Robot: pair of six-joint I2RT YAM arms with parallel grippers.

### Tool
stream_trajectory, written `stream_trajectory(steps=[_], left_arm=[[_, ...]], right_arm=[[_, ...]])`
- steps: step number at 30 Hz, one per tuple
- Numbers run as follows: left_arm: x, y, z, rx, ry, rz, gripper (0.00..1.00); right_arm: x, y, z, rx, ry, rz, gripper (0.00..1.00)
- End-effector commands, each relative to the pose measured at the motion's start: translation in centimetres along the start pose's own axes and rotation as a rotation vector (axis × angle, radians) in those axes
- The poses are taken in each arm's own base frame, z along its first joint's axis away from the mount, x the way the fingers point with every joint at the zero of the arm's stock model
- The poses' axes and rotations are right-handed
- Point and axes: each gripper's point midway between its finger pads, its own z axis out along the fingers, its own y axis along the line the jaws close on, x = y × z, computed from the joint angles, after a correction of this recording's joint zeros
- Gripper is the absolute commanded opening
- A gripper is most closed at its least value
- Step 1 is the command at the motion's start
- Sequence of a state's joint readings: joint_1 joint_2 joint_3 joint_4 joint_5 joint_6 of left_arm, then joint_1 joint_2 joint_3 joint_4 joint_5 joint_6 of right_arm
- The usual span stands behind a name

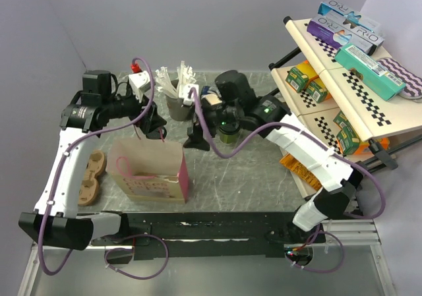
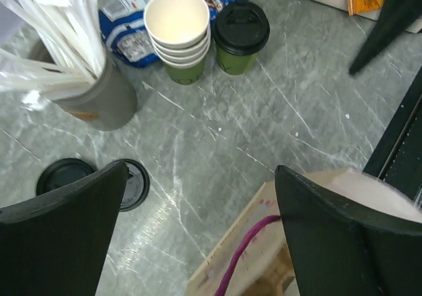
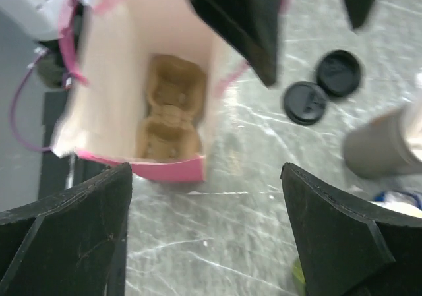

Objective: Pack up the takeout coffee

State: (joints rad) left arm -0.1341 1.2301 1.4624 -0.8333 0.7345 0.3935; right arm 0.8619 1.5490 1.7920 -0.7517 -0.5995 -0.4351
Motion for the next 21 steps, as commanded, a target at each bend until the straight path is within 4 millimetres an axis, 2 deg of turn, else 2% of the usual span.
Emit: stream_trajectory(steps=[1, 3, 7, 10, 12, 14, 20, 21], left_arm=[[-7.0, -1.3, -4.2, -0.069, -0.183, 0.173, 0.99], [-8.4, -2.0, -5.9, -0.107, -0.235, 0.225, 0.99], [-10.8, -2.8, -8.6, -0.187, -0.308, 0.286, 0.99], [-9.9, -2.7, -9.5, -0.237, -0.274, 0.270, 0.99], [-8.6, -2.6, -9.9, -0.270, -0.231, 0.250, 1.00], [-7.9, -2.6, -10.1, -0.289, -0.221, 0.211, 1.00], [-9.3, -3.2, -12.2, -0.354, -0.294, 0.124, 0.99], [-9.5, -3.4, -12.4, -0.358, -0.301, 0.123, 0.99]], right_arm=[[-5.8, 0.9, -5.0, 0.068, -0.187, -0.131, 1.00], [-6.0, 0.9, -5.3, 0.084, -0.203, -0.149, 1.00], [-5.0, 0.6, -4.7, 0.089, -0.179, -0.122, 1.00], [-4.4, 0.1, -3.7, 0.097, -0.176, -0.105, 1.00], [-4.4, -0.1, -3.1, 0.079, -0.182, -0.099, 1.00], [-3.9, -0.4, -1.5, 0.049, -0.170, -0.077, 1.00], [-3.8, -1.9, 3.6, -0.050, -0.161, -0.024, 1.00], [-2.9, -2.3, 5.1, -0.069, -0.141, -0.009, 1.00]])
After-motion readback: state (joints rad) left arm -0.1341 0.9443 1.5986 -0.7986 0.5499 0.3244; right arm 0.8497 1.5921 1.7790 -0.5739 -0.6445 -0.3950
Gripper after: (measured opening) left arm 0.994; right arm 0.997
